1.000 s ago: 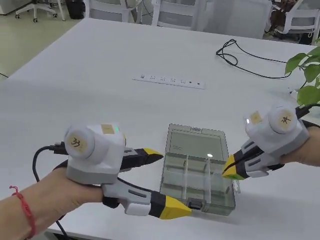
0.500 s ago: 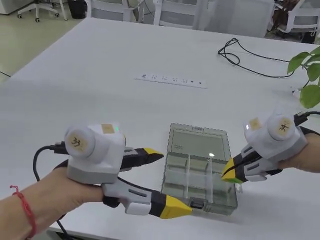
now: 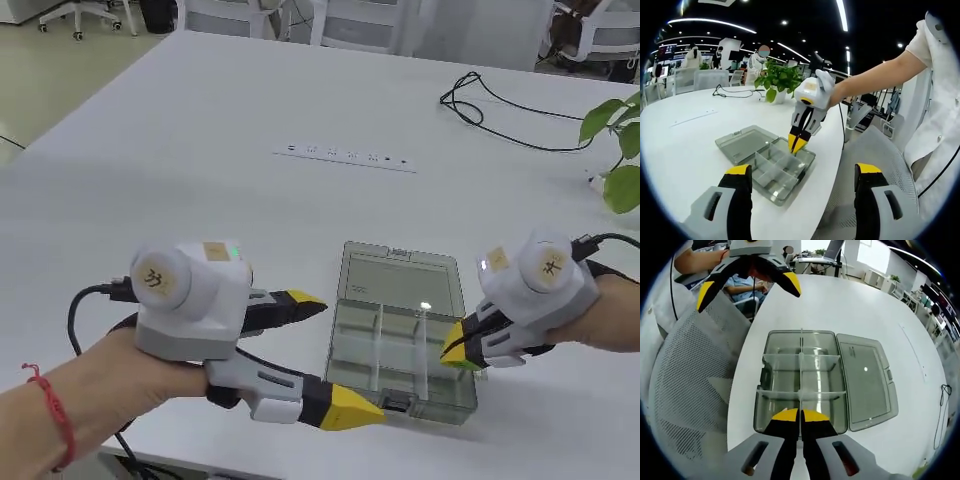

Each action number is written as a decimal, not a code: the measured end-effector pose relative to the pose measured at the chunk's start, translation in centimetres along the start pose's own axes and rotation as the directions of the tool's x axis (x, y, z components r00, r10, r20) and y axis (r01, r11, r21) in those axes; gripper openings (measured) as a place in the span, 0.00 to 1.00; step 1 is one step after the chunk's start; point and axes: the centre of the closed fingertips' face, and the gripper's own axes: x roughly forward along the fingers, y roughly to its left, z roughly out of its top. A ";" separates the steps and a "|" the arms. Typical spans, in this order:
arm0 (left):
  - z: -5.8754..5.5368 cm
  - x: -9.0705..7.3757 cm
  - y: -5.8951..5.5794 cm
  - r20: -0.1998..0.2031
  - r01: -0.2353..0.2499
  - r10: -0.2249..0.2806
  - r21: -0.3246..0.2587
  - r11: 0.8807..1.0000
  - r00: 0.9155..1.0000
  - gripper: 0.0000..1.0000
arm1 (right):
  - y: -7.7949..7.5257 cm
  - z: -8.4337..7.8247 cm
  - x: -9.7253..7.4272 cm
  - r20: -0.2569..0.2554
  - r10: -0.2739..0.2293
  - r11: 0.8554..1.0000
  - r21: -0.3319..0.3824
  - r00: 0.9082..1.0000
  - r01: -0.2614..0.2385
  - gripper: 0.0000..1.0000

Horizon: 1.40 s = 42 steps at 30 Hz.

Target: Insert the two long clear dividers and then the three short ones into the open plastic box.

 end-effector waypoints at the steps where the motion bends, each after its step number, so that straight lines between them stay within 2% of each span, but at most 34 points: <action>1: 0.0 0.0 0.0 -0.001 0.000 0.000 -0.001 1.000 1.000 0.86 | 0.0 0.0 -0.1 -0.002 0.000 1.000 0.005 1.000 0.000 0.03; 9: -0.2 -0.1 0.1 -0.005 -0.002 0.002 0.003 1.000 1.000 0.86 | 0.1 -0.1 -0.3 0.000 -0.014 0.999 0.030 1.000 0.014 0.04; 13: -0.2 -0.3 0.3 -0.006 -0.006 0.006 0.002 1.000 1.000 0.87 | -0.1 0.4 -1.5 0.045 -0.041 0.997 0.065 0.998 0.038 0.08; 19: -0.3 -0.6 0.6 -0.013 -0.014 0.014 0.006 1.000 1.000 0.89 | 0.1 1.1 -4.0 0.120 -0.095 0.989 0.125 0.988 0.080 0.18; 23: -0.5 -1.0 0.8 -0.020 -0.016 0.016 0.018 1.000 1.000 0.93 | 0.7 1.0 -6.4 0.171 -0.144 0.976 0.185 0.975 0.112 0.26; 26: -0.7 -1.2 0.9 -0.031 -0.018 0.019 0.026 1.000 0.999 0.97 | 1.3 0.6 -7.6 0.183 -0.177 0.968 0.210 0.967 0.137 0.32; 29: -1.0 -1.4 1.0 -0.043 -0.020 0.021 0.028 0.999 0.999 1.00 | 1.9 -0.1 -8.7 0.194 -0.220 0.951 0.259 0.956 0.166 0.41; 34: -1.3 -1.6 1.2 -0.056 -0.015 0.017 0.035 0.999 0.998 1.00 | 3.1 -1.1 -9.6 0.201 -0.253 0.935 0.304 0.946 0.186 0.50; 38: -1.9 -1.7 1.3 -0.080 -0.016 0.020 0.046 0.999 0.997 1.00 | 3.7 -2.0 -9.7 0.203 -0.277 0.922 0.332 0.939 0.200 0.61; 42: -2.3 -1.8 1.4 -0.092 -0.016 0.021 0.051 0.999 0.996 1.00 | 4.3 -3.0 -9.5 0.194 -0.288 0.912 0.356 0.938 0.206 0.68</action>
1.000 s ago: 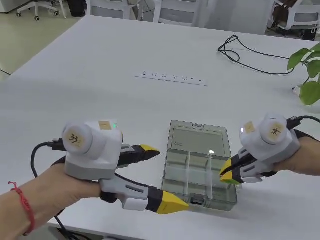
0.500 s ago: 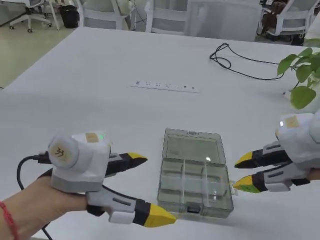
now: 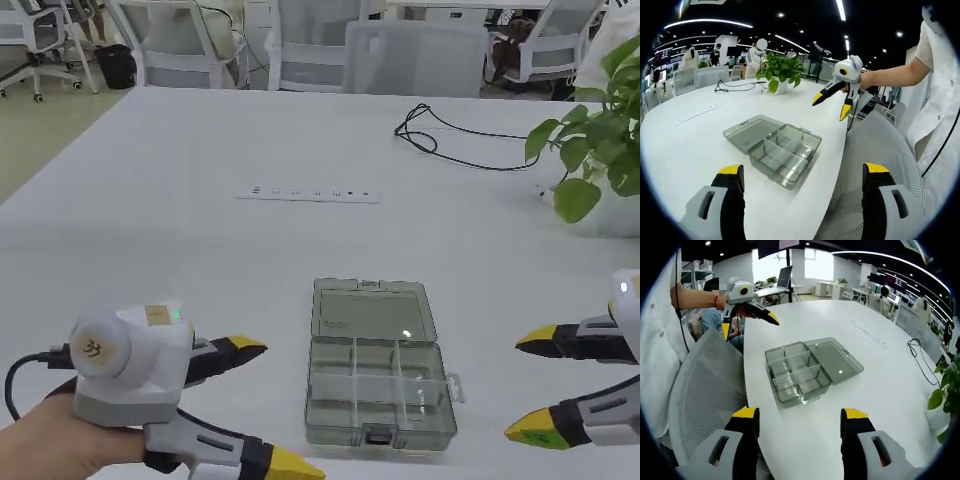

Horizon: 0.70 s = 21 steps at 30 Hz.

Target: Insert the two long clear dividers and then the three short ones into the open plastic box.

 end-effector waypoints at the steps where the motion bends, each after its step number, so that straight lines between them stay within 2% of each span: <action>1: -0.1 0.0 0.0 -0.004 0.000 0.000 -0.001 1.000 1.000 1.00 | 0.0 -0.2 0.0 0.003 -0.006 1.000 0.009 1.000 0.006 0.69; 7: -0.4 -0.1 -0.2 -0.012 -0.004 0.004 -0.003 1.000 1.000 1.00 | 0.4 -1.3 0.2 -0.003 -0.009 1.000 0.023 1.000 0.009 0.75; 21: -0.6 -0.1 -0.3 -0.014 -0.010 0.010 -0.001 1.000 1.000 1.00 | 0.7 -1.4 0.0 0.007 -0.017 0.999 0.033 1.000 0.017 0.81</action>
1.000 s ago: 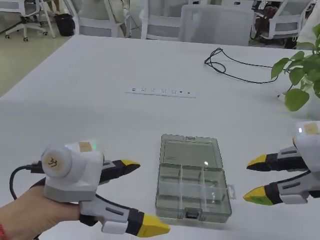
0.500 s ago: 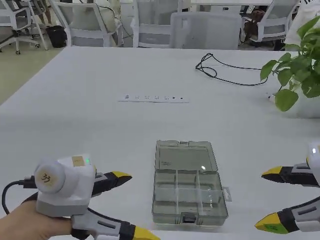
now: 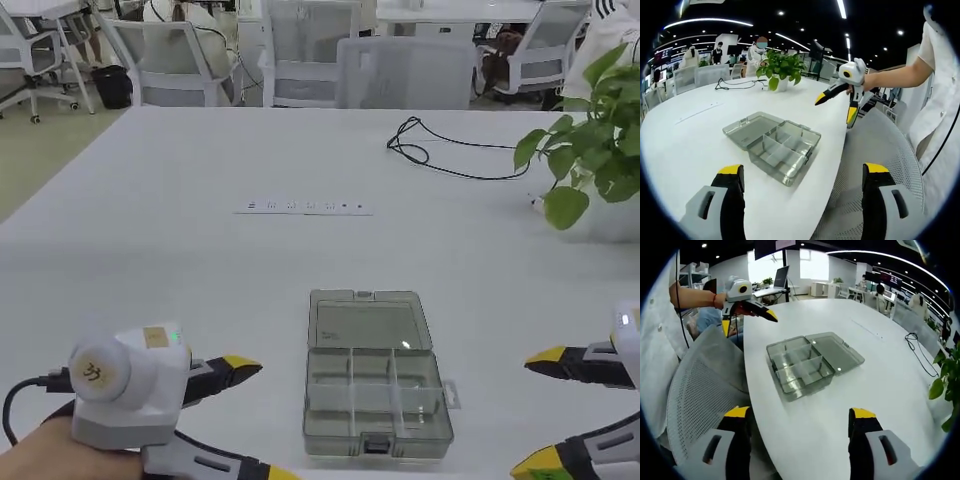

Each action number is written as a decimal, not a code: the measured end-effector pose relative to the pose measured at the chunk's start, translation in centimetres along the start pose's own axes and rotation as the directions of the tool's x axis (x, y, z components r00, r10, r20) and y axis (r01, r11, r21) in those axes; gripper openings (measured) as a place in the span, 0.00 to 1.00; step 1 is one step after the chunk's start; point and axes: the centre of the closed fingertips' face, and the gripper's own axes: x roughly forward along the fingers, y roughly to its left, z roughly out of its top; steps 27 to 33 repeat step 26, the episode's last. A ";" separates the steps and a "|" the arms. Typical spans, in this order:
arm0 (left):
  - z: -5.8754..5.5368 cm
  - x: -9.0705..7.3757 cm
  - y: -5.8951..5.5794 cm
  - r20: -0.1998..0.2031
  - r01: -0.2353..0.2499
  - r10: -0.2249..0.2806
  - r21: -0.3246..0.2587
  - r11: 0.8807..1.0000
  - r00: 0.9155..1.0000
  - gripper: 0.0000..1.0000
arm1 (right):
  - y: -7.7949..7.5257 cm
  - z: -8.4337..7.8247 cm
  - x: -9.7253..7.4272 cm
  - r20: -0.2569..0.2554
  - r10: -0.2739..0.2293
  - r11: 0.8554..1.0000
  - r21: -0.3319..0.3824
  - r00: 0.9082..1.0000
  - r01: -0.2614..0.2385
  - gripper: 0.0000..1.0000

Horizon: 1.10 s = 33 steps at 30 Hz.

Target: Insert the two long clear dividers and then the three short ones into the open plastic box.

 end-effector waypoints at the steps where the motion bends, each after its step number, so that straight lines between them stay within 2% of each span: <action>1: 0.0 0.0 0.0 0.001 -0.001 0.001 -0.001 1.000 1.000 1.00 | 0.0 0.0 0.0 -0.001 0.001 1.000 0.002 1.000 -0.001 0.81; 6: 0.0 0.0 0.0 0.003 -0.001 0.001 -0.002 1.000 1.000 1.00 | 0.0 -0.1 0.0 0.000 -0.002 1.000 0.002 1.000 0.002 0.82; 8: 0.0 0.0 0.1 0.004 -0.003 0.003 -0.002 1.000 1.000 1.00 | -0.6 -0.5 0.0 0.000 -0.002 1.000 -0.001 1.000 0.002 0.82; 16: -0.2 0.0 0.1 0.001 -0.005 0.005 -0.003 1.000 1.000 1.00 | -0.3 -0.2 -0.1 0.006 -0.008 1.000 0.001 1.000 0.008 0.83; 23: -0.2 0.0 0.1 0.001 -0.006 0.006 -0.001 1.000 1.000 1.00 | -1.0 -0.5 0.0 0.010 -0.010 1.000 0.001 1.000 0.010 0.83; 33: -0.2 0.1 0.1 0.001 -0.005 0.005 -0.001 1.000 1.000 1.00 | -0.9 -0.5 0.0 0.008 -0.011 1.000 0.002 1.000 0.011 0.83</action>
